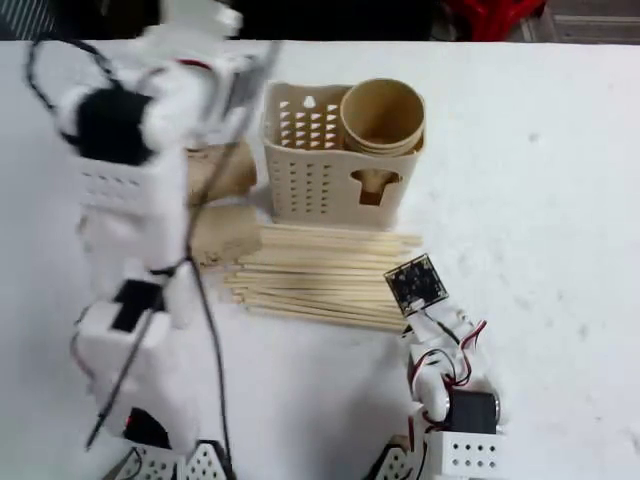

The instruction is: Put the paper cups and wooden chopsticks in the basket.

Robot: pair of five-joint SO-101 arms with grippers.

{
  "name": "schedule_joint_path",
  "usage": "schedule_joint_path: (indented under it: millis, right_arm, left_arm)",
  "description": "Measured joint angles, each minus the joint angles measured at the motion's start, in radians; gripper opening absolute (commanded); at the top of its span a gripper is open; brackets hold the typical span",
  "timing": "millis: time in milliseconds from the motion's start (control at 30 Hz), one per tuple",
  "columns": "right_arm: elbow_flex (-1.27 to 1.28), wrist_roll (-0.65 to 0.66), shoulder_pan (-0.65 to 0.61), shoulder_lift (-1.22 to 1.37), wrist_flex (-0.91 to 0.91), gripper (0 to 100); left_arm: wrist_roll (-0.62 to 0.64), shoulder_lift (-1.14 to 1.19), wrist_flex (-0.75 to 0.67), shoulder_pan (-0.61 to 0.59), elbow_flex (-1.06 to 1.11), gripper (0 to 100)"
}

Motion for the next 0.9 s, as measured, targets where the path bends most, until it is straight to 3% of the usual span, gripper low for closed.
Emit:
schedule_joint_path:
  millis: [167, 367, 600, 900]
  right_arm:
    - [0.0, 0.0, 0.0, 0.0, 0.0, 3.4]
    - [0.0, 0.0, 0.0, 0.0, 0.0, 3.4]
    - [0.0, 0.0, 0.0, 0.0, 0.0, 3.4]
    - [0.0, 0.0, 0.0, 0.0, 0.0, 3.4]
  left_arm:
    - [-0.078, -0.17, 0.0, -0.192, 0.428, 19]
    - [-0.137, -0.27, -0.041, -0.321, 0.887, 23]
    - [-0.187, -0.361, -0.195, -0.359, 1.3, 23]
    - [-0.186, -0.459, -0.384, -0.368, 1.61, 23]
